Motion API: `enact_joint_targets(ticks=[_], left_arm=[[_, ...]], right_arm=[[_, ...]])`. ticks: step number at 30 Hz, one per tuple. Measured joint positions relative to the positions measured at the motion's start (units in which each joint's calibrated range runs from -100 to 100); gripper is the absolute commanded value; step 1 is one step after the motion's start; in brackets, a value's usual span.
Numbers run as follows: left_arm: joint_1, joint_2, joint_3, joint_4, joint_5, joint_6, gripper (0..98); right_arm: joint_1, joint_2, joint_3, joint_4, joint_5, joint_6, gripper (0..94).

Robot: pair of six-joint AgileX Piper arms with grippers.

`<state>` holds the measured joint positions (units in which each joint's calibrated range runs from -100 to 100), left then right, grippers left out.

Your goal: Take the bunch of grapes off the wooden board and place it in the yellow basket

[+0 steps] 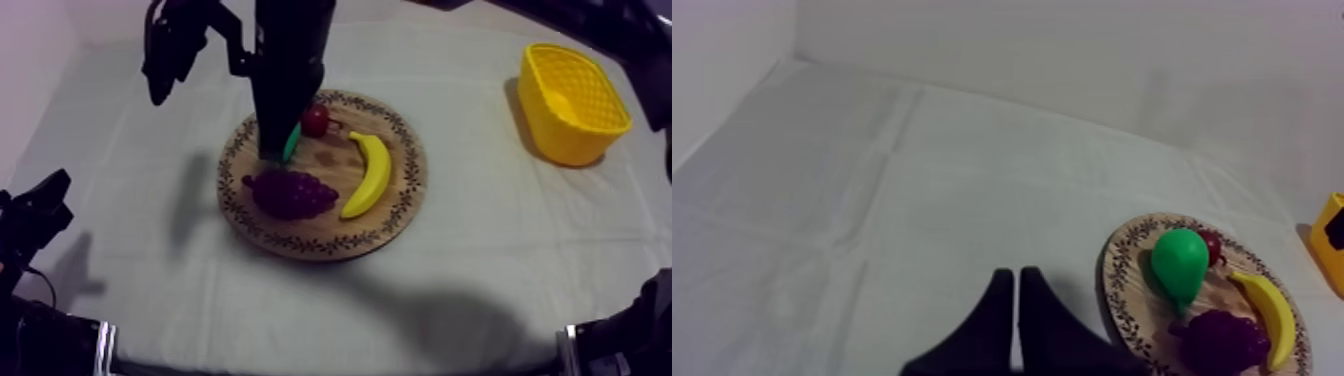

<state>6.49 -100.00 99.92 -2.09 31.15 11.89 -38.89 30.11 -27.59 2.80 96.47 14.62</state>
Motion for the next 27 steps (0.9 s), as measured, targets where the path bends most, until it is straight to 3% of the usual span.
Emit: enact_joint_targets(ticks=[5,10,14,19,27], left_arm=[[0.0,0.0,0.0,0.0,0.0,0.0,0.1],[0.0,0.0,0.0,0.0,0.0,0.0,0.1],[0.0,0.0,0.0,0.0,0.0,0.0,0.1],[0.0,0.0,0.0,0.0,0.0,0.0,0.1],[0.0,0.0,0.0,0.0,0.0,0.0,0.1]], right_arm=[[0.39,1.41,-0.16,-0.91,-1.48,0.65,18.9],[1.17,1.02,0.89,-1.89,-1.81,2.66,44.4],[1.34,0.7,1.11,-1.95,-2.06,3.5,59.0],[1.3,0.31,1.88,-1.4,-2.63,3.9,66.7],[1.34,-0.73,3.44,-1.85,-3.28,4.41,70.1]])
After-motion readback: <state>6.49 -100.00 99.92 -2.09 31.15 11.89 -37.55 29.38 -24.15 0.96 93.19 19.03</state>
